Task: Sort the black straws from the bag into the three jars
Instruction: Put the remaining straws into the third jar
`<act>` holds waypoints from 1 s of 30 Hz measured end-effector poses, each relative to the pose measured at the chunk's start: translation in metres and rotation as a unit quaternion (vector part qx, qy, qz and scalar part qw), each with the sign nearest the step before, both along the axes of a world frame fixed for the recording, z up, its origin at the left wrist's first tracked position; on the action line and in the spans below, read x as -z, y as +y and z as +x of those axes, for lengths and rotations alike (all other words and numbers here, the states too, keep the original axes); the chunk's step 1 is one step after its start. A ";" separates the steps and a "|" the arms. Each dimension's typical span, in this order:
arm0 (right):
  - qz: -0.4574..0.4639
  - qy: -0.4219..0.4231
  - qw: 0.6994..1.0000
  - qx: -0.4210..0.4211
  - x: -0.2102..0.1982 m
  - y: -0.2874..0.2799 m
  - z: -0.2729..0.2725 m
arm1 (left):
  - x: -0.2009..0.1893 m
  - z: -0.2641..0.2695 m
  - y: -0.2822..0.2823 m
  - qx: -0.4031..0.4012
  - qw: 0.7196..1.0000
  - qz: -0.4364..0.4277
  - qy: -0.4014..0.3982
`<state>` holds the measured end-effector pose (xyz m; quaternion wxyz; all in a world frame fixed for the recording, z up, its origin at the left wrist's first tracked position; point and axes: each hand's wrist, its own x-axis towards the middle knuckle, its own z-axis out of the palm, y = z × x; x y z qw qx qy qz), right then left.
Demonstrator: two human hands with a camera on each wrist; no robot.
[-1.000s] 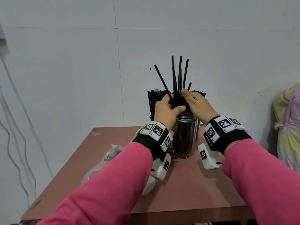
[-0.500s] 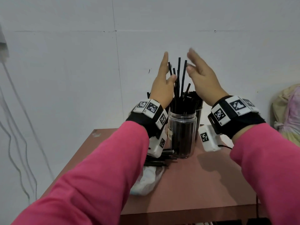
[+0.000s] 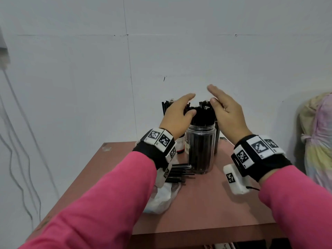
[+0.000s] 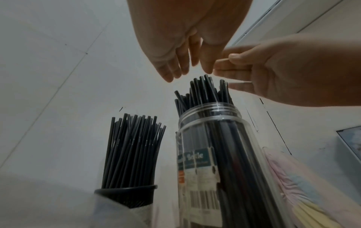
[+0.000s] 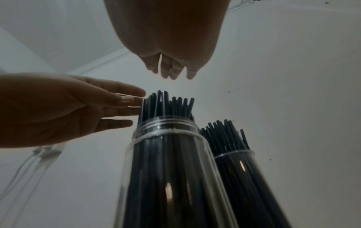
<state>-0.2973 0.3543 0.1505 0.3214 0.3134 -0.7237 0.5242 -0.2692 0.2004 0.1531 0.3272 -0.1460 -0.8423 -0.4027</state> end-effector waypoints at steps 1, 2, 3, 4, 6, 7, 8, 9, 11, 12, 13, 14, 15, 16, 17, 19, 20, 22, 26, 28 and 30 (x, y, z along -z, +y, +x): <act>0.028 -0.011 0.999 0.009 0.001 -0.001 0.001 | 0.000 0.002 0.001 0.000 1.000 -0.023 -0.012; 0.078 -0.025 0.996 0.021 0.004 -0.001 0.001 | 0.002 0.003 0.002 -0.001 0.998 -0.050 -0.028; 0.141 -0.036 0.989 0.040 0.008 -0.002 0.002 | 0.005 0.004 0.003 0.000 0.996 -0.081 -0.045; 0.201 -0.040 0.977 0.060 0.011 -0.002 0.003 | 0.008 0.005 0.004 0.002 0.992 -0.109 -0.065; 0.246 -0.040 0.965 0.078 0.012 -0.001 0.003 | 0.006 0.009 0.004 0.005 0.986 -0.133 -0.102; 0.245 -0.043 0.965 0.079 0.009 0.000 0.004 | 0.002 0.012 0.001 0.004 0.984 -0.132 -0.117; 0.241 -0.046 0.966 0.080 0.007 0.001 0.006 | -0.002 0.016 -0.002 0.004 0.984 -0.128 -0.127; 0.230 -0.050 0.969 0.080 0.006 0.002 0.008 | -0.006 0.021 -0.006 0.003 0.984 -0.117 -0.133; 0.175 -0.052 0.980 0.077 0.007 0.003 0.017 | -0.012 0.033 -0.016 -0.001 0.987 -0.088 -0.137; 0.138 -0.046 0.986 0.077 0.009 0.004 0.024 | -0.013 0.040 -0.023 -0.010 0.986 -0.088 -0.141; 0.103 -0.038 0.991 0.077 0.011 0.004 0.033 | -0.012 0.047 -0.032 -0.023 0.983 -0.100 -0.150; 0.075 -0.036 0.994 0.073 0.015 0.004 0.041 | -0.010 0.055 -0.041 -0.037 0.979 -0.114 -0.165; 0.058 -0.044 0.995 0.068 0.020 0.003 0.049 | -0.007 0.062 -0.049 -0.048 0.973 -0.128 -0.184; 0.048 -0.060 0.995 0.063 0.026 0.001 0.056 | -0.003 0.070 -0.057 -0.056 0.966 -0.146 -0.207; 0.044 -0.078 0.994 0.060 0.034 -0.003 0.062 | 0.002 0.077 -0.063 -0.063 0.956 -0.167 -0.235; 0.065 -0.110 0.990 0.061 0.051 -0.013 0.070 | 0.016 0.091 -0.073 -0.071 0.930 -0.198 -0.301; 0.091 -0.129 0.986 0.059 0.061 -0.017 0.074 | 0.024 0.099 -0.075 -0.074 0.918 -0.202 -0.332; 0.162 -0.175 0.970 0.052 0.078 -0.027 0.080 | 0.039 0.110 -0.078 -0.080 0.905 -0.190 -0.372; 0.272 -0.177 0.943 0.069 0.103 -0.043 0.094 | 0.060 0.122 -0.075 -0.083 0.893 -0.204 -0.393; 0.323 -0.159 0.930 0.081 0.110 -0.053 0.098 | 0.065 0.125 -0.071 -0.093 0.879 -0.224 -0.410; 0.358 -0.155 0.917 0.083 0.118 -0.062 0.098 | 0.070 0.128 -0.067 -0.108 0.862 -0.248 -0.428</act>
